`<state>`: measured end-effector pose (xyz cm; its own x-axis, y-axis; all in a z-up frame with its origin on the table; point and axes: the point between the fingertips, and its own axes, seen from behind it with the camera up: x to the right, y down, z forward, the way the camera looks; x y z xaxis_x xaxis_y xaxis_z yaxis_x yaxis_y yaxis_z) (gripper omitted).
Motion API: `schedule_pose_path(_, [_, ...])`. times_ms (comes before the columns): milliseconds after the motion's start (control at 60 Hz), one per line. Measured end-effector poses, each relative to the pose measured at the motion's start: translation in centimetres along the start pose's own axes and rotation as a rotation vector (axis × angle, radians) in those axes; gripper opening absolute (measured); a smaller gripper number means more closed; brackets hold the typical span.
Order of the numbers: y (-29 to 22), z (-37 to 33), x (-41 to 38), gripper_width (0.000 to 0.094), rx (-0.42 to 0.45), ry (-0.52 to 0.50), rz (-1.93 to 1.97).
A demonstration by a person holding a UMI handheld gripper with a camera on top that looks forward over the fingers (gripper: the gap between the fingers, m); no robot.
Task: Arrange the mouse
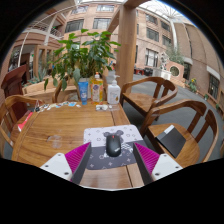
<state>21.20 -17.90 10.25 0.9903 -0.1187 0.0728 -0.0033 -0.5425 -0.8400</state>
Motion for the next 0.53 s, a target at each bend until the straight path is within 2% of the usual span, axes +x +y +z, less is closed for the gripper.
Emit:
schedule_pose_path(283, [2.2, -7.2, -1.2, 0.0854, 0.001, -0.004, -0.038])
schedule_pose_path(533, [3.2, -9.3, -1.2, 0.0855, 0.001, -0.008, -0.057])
